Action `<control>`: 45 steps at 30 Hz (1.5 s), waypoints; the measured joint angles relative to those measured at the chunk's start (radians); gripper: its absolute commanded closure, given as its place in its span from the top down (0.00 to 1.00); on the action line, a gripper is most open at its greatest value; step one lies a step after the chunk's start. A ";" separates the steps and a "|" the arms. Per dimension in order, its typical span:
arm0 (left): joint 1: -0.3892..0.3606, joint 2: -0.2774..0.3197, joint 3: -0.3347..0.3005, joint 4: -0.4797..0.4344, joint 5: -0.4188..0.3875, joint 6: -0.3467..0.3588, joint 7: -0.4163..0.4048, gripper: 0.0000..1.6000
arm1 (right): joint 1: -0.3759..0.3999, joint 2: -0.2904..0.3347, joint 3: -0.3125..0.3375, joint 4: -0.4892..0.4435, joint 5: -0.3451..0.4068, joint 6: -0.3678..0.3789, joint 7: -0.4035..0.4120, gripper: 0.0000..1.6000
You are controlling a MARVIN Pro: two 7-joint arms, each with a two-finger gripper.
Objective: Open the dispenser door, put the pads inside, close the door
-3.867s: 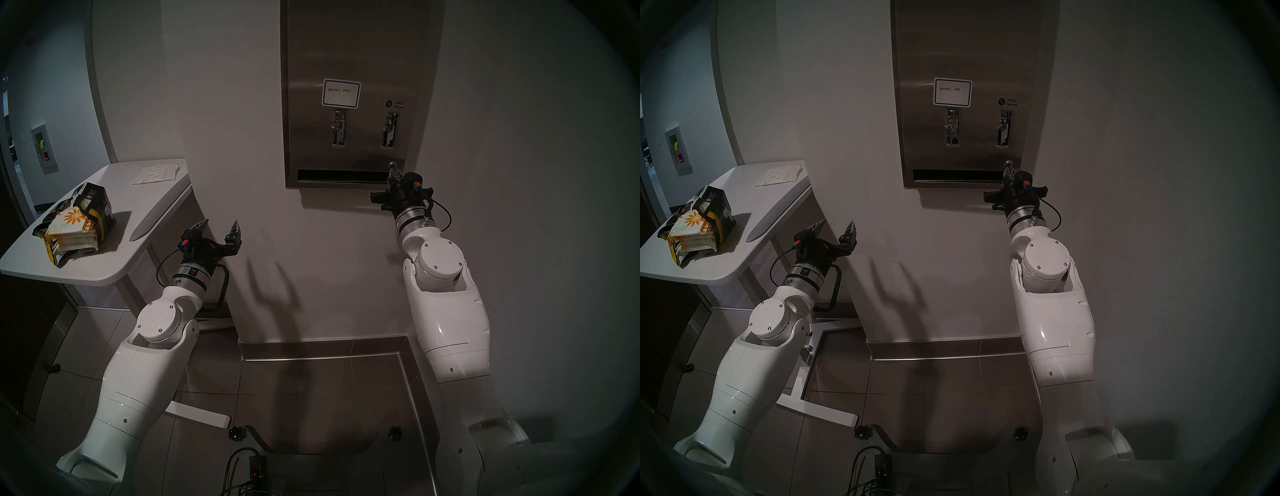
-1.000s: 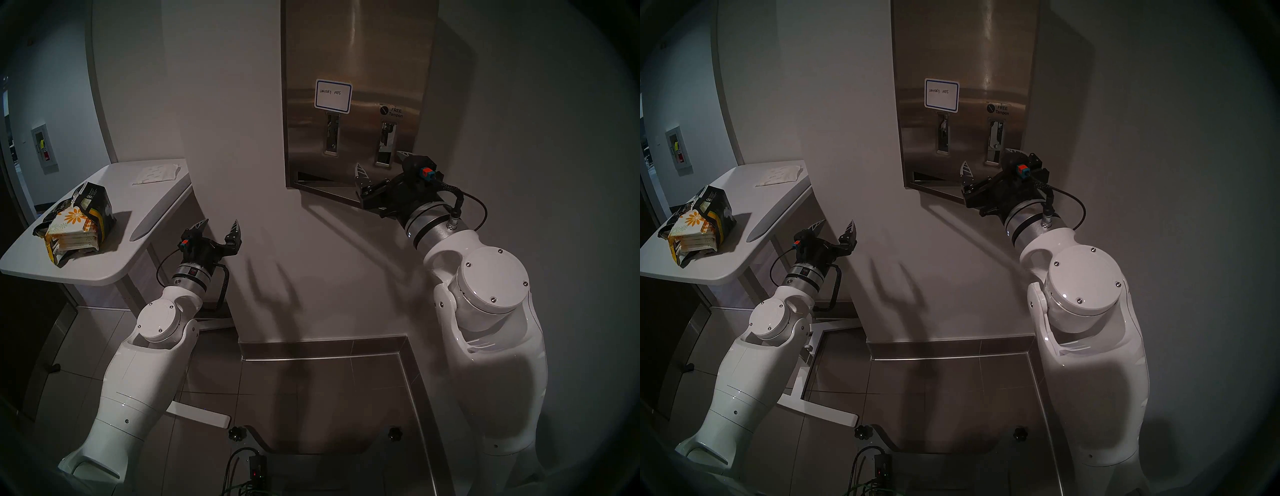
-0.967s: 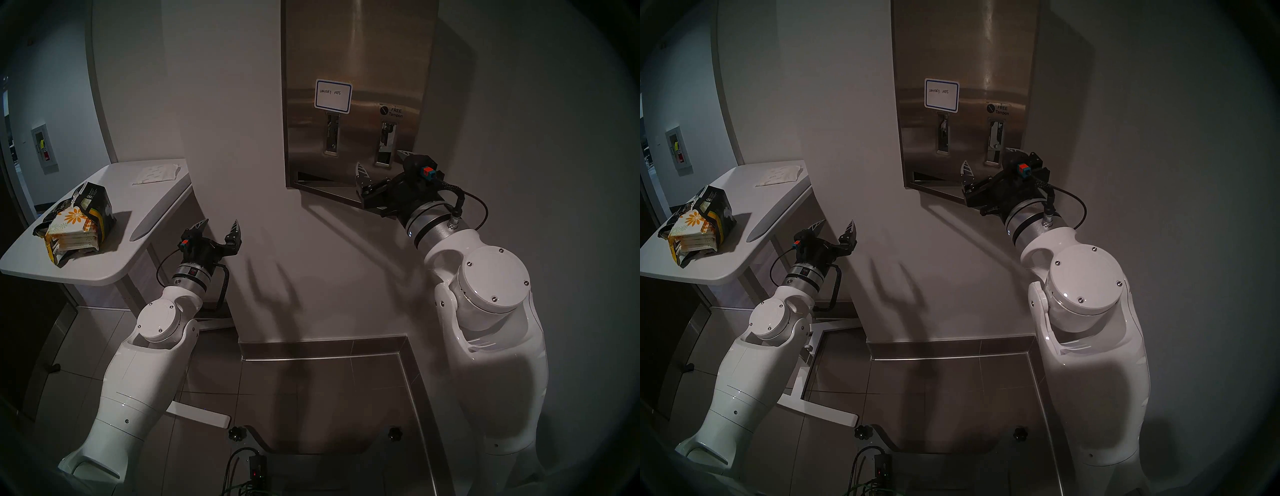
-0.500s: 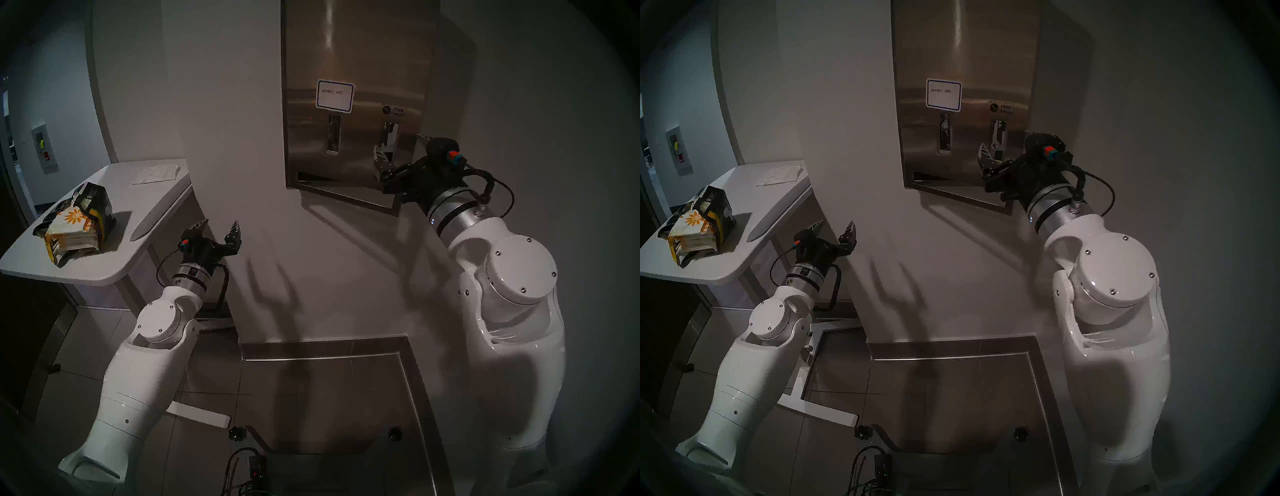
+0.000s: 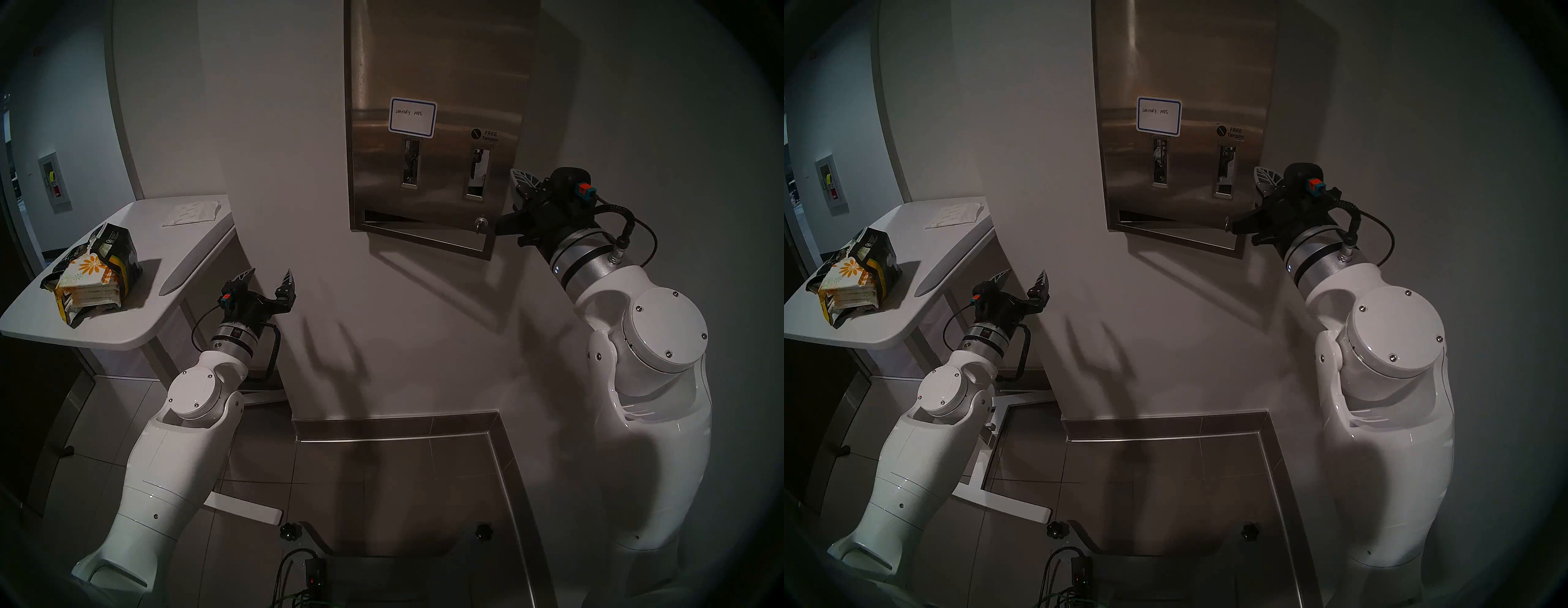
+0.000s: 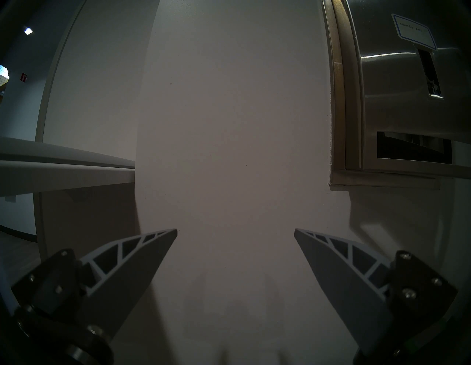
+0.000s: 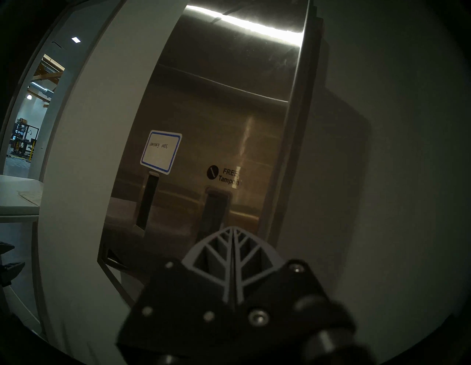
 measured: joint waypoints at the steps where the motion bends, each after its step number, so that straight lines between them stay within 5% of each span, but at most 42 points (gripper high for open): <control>1: 0.000 0.000 0.000 0.000 0.000 0.000 0.000 1.00 | -0.002 0.000 0.003 0.009 0.000 -0.007 -0.002 0.00; 13: 0.000 -0.001 -0.001 0.000 0.001 0.000 -0.001 1.00 | 0.015 0.017 0.019 0.214 -0.034 -0.115 -0.025 0.00; 25: 0.000 -0.002 -0.002 0.000 0.002 0.000 -0.002 1.00 | 0.128 0.050 0.021 0.444 -0.050 -0.244 -0.022 0.00; 45: 0.000 -0.004 -0.003 0.000 0.003 0.001 -0.003 1.00 | 0.261 0.121 0.027 0.601 0.059 -0.346 0.214 0.00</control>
